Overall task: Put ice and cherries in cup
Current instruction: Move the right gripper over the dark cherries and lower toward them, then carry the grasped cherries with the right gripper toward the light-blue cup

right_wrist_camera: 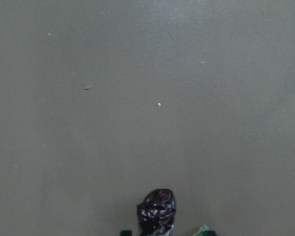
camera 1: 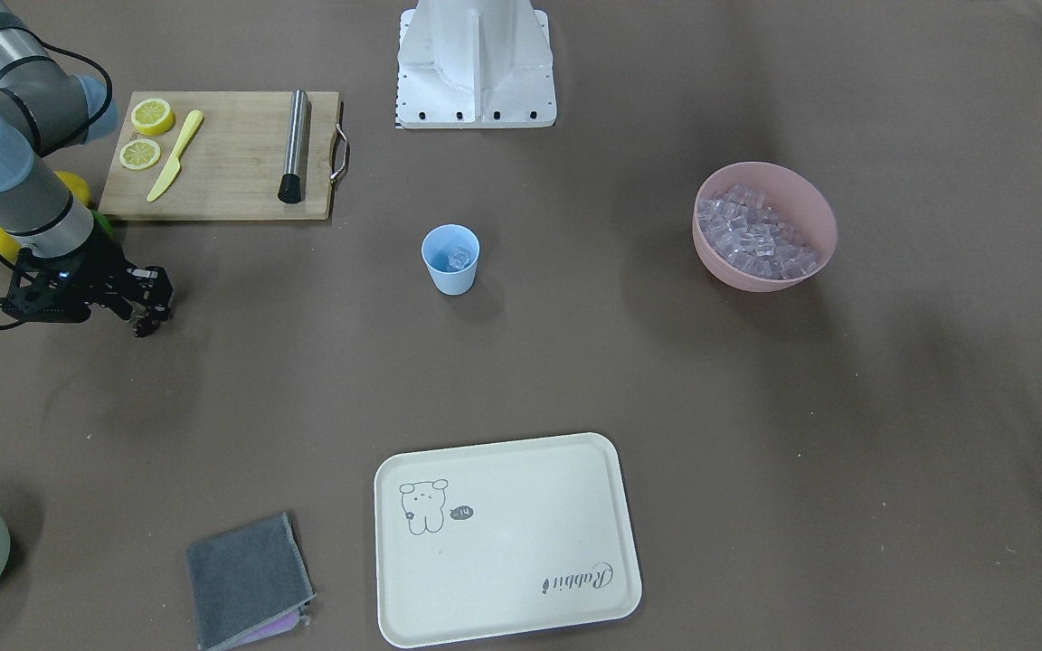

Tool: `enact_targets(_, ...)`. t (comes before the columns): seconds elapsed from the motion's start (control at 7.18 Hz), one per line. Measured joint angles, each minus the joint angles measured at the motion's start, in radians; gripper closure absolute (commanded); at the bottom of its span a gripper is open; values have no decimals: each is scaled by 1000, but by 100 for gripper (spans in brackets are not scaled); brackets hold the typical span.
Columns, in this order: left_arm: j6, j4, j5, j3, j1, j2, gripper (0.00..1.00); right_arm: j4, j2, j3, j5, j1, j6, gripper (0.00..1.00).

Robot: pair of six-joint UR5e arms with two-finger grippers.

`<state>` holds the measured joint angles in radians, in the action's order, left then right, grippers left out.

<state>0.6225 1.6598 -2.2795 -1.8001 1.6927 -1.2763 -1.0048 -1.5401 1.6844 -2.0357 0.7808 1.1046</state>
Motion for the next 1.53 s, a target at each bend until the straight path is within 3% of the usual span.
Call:
enact_targets(0.14, 0, 0, 0, 1, -1, 0, 2, 0, -5, 0, 0, 0, 0, 41)
enact_targets(0.28, 0, 0, 0, 0, -1, 0, 2, 0, -8, 1, 0, -1, 0, 49)
enact_targets(0.42, 0, 0, 0, 0, -1, 0, 2, 0, -8, 1, 5, -2, 1, 74)
enact_targets(0.56, 0, 1, 0, -1, -1, 0, 2, 0, -8, 1, 11, -2, 1, 85)
enact_targets(0.97, 0, 0, 0, 0, -1, -1, 2, -1, -4, 9, 10, -4, 1, 86)
enact_targets(1.53, 0, 0, 0, 2, -1, -1, 2, -25, 42, 100, -20, -4, 82, 85)
